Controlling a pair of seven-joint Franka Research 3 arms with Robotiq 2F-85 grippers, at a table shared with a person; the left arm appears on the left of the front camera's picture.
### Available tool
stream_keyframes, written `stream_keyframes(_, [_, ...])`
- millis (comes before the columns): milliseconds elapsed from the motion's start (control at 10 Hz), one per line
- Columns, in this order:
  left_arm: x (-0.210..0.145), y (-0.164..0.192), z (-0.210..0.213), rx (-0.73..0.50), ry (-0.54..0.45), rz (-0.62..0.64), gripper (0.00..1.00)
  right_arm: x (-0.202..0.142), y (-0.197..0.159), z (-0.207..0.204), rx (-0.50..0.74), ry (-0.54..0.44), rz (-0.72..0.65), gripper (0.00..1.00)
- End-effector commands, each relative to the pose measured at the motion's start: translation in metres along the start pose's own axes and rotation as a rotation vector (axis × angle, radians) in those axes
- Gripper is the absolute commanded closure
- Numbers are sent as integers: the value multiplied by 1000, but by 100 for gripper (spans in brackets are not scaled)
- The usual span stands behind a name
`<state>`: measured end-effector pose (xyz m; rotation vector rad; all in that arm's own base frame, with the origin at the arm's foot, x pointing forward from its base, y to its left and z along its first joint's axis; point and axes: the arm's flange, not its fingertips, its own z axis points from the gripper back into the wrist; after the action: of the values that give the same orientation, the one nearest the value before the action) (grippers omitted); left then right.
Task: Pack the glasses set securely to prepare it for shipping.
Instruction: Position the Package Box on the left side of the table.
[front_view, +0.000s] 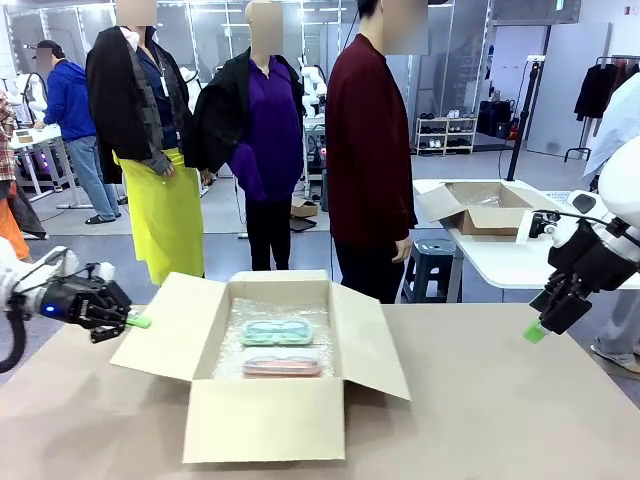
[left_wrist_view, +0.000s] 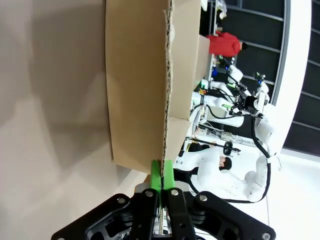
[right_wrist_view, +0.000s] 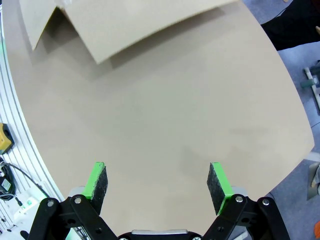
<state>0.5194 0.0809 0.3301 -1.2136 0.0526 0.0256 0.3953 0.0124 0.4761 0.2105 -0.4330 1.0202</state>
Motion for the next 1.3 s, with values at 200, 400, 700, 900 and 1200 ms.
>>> stream_keyframes(200, [-21, 14, 86, 34, -9, 16, 100, 1, -1, 1, -6, 6, 19, 0])
stream_keyframes(400, [-29, 20, 128, 93, -62, 39, 100, 1, -1, 1, -6, 6, 19, 0])
stream_keyframes(700, [-37, 14, 170, 199, -73, 31, 100, 1, -1, 1, -6, 6, 19, 0])
stream_keyframes(900, [-43, 19, 191, 207, -38, 57, 100, 1, -1, 1, -6, 6, 19, 0])
stream_keyframes(1200, [-42, 20, 206, 210, 22, 63, 100, 1, -1, 1, -6, 6, 19, 0])
